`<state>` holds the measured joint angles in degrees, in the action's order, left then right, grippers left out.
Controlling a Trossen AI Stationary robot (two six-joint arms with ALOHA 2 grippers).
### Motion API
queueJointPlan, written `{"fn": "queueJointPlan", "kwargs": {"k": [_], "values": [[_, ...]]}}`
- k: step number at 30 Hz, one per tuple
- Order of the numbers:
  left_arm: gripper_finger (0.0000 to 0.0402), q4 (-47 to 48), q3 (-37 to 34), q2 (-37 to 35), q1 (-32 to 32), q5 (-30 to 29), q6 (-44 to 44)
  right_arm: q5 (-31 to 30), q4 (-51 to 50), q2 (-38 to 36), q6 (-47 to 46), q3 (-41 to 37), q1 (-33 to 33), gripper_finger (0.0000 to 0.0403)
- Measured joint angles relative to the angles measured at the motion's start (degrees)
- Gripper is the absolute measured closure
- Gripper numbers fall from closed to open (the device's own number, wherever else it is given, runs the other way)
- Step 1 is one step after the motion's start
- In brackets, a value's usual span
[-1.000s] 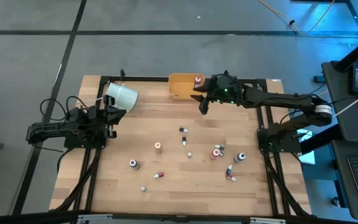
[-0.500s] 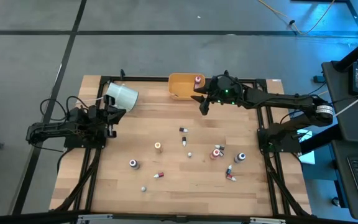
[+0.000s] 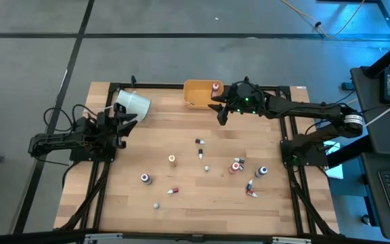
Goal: Pick & Place food coloring
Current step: Put the black food coloring bottle into the yellow bin
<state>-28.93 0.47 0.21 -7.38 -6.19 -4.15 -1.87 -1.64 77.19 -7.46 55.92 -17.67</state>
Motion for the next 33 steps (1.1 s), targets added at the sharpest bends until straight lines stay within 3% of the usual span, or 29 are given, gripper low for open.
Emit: {"fn": "queueJointPlan", "kwargs": {"k": [7,13,16,22,33], "values": [[0.0203,2.8,0.0,0.0,0.0,-2.1,1.7,0.0,0.0,0.0,0.0,0.0,0.0,0.0228],[0.0192,4.1,0.2,1.2,0.0,-1.5,-3.9,0.5,0.0,0.0,0.1,0.0,0.0,0.0228],[0.0195,5.1,1.7,5.0,0.0,1.4,-7.2,0.4,0.0,0.0,0.2,0.0,0.0,0.0228],[0.0195,6.6,8.7,21.1,0.0,4.8,-9.1,0.4,0.1,0.0,0.3,0.0,0.0,0.0228],[0.0197,17.3,33.8,59.6,-0.6,11.3,2.2,0.4,-1.9,-1.7,3.3,-0.1,0.3,0.0228]]}}
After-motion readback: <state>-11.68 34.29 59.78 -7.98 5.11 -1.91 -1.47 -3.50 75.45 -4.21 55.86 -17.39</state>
